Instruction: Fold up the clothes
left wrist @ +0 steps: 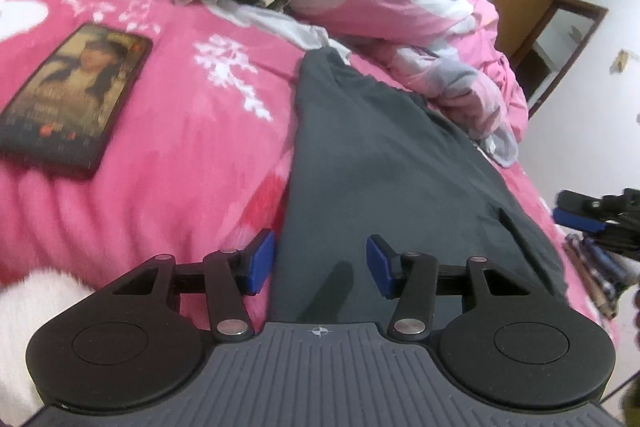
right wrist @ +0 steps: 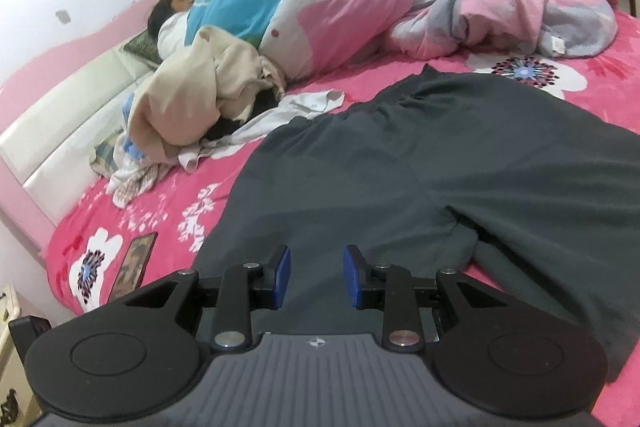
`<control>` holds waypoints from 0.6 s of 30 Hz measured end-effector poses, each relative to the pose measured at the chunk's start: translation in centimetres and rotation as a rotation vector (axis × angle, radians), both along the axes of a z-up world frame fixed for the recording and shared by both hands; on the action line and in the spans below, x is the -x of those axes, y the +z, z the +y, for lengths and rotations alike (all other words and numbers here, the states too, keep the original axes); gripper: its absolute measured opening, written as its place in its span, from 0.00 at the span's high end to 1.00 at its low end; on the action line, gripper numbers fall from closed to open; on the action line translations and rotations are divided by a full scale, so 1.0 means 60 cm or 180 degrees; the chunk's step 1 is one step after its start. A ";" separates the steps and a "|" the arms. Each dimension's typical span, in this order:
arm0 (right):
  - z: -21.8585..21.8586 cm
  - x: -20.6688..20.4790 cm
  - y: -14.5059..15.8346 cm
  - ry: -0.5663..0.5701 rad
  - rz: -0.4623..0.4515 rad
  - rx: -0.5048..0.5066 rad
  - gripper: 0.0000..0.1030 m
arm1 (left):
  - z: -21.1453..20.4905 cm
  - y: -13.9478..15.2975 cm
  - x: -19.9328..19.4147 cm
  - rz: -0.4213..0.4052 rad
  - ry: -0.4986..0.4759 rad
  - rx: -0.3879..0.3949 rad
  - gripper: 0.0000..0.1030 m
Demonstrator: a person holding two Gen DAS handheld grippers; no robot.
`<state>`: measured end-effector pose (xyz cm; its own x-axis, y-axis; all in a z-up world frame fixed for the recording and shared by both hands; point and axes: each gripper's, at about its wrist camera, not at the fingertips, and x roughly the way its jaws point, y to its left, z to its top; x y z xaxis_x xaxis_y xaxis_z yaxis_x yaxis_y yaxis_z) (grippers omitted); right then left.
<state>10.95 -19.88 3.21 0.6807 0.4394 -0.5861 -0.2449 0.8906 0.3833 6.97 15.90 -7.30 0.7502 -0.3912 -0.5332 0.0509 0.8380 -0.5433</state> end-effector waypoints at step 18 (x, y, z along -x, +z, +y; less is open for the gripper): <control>0.246 -0.101 0.000 0.1275 0.0175 0.0265 0.52 | -0.006 -0.006 0.031 0.0117 0.0044 0.0005 0.74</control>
<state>16.98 -5.13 3.21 0.4321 0.6128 -0.6616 -0.5597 0.7575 0.3361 5.12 15.55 -7.69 0.7355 -0.3816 -0.5598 0.0192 0.8377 -0.5458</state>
